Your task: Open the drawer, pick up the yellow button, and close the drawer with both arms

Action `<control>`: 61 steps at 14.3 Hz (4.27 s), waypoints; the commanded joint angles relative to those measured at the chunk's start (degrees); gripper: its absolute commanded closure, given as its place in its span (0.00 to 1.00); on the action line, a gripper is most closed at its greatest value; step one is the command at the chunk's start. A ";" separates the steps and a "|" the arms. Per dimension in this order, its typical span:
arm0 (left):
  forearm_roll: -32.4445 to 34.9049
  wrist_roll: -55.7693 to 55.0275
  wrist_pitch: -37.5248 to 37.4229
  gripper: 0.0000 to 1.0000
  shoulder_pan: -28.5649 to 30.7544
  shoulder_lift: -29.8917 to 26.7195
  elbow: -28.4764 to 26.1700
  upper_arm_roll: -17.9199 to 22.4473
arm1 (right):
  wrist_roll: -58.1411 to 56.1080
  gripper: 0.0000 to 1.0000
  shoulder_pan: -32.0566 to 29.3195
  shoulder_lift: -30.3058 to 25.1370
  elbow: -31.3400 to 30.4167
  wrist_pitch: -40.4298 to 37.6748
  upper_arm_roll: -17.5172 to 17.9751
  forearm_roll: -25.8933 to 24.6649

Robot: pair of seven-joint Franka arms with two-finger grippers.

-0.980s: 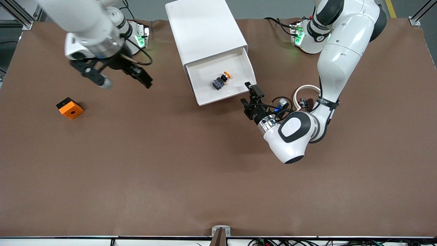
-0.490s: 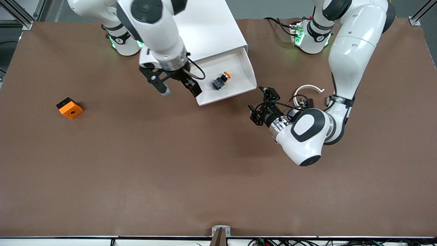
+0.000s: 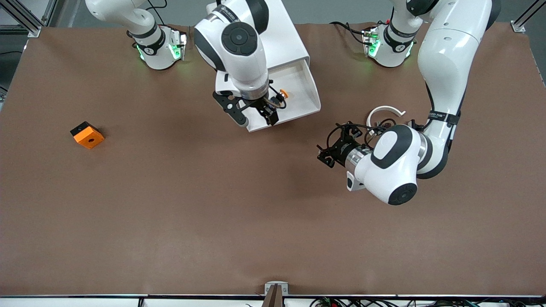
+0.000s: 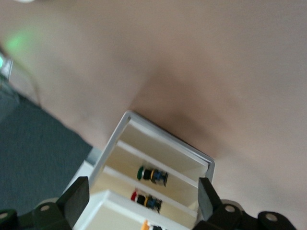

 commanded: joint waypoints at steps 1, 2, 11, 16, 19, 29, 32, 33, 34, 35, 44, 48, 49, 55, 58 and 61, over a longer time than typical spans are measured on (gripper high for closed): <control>4.17 10.46 1.37 0.00 0.02 -4.35 -1.56 -0.11 | 1.06 0.00 3.42 1.98 2.05 -0.91 -0.65 -0.01; 5.84 14.07 1.63 0.00 0.02 -4.61 -1.56 -0.20 | 0.98 0.00 3.79 2.34 2.05 -0.91 -0.65 -0.18; 20.85 33.69 8.05 0.00 -0.86 -10.67 -2.27 -0.38 | 0.19 0.00 5.64 4.45 1.96 -1.00 -0.74 -1.77; 26.16 37.57 8.05 0.00 -1.65 -14.72 -2.35 -1.17 | -3.05 0.16 5.72 4.45 1.96 -1.35 -0.65 -1.50; 25.45 42.04 7.53 0.00 0.79 -15.95 -2.27 -1.17 | -5.00 0.61 5.90 4.45 1.79 -1.35 -0.65 -1.50; 27.48 60.58 5.77 0.00 10.83 -27.98 -11.57 -0.56 | -9.99 1.00 1.87 3.22 5.37 -6.07 -0.83 -0.62; 27.39 63.24 9.52 0.00 7.07 -35.44 -20.77 5.40 | -17.80 1.00 -3.84 2.87 11.00 -14.25 -0.74 1.30; 27.21 63.32 12.24 0.00 5.57 -38.08 -24.55 7.34 | -22.01 1.00 -6.12 1.74 11.36 -16.10 -0.83 1.66; 27.12 63.32 14.36 0.00 5.30 -40.37 -27.64 7.97 | -26.75 1.00 -8.23 0.33 11.28 -17.34 -1.00 1.66; 26.78 63.32 15.86 0.00 5.38 -41.87 -29.67 7.97 | -32.02 1.00 -10.51 -0.81 10.93 -18.74 -1.09 1.57; 24.92 46.74 28.59 0.00 4.86 -34.07 -32.14 -4.57 | -68.60 1.00 -28.18 -4.51 2.60 -16.23 -1.27 -3.96; 25.63 29.10 36.51 0.00 -1.27 -27.83 -32.41 -8.29 | -79.07 1.00 -34.16 -6.09 -5.92 -6.92 -1.27 -3.96; 27.02 25.04 37.31 0.00 -3.13 -26.78 -32.24 -8.29 | -81.70 1.00 -35.48 -6.44 -8.38 -4.02 -1.27 -3.96; 30.38 8.06 37.58 0.00 -11.13 -21.15 -27.67 -8.37 | -94.02 1.00 -44.27 -8.74 -28.16 18.39 -1.36 -4.05; 30.29 4.00 37.58 0.00 -13.59 -20.09 -27.14 -8.46 | -94.74 1.00 -48.31 -7.86 -35.90 30.34 -1.36 -4.05; 29.59 2.69 37.50 0.00 -14.13 -19.56 -27.14 -8.55 | -96.31 1.00 -50.52 -5.40 -37.59 36.08 -1.36 -4.05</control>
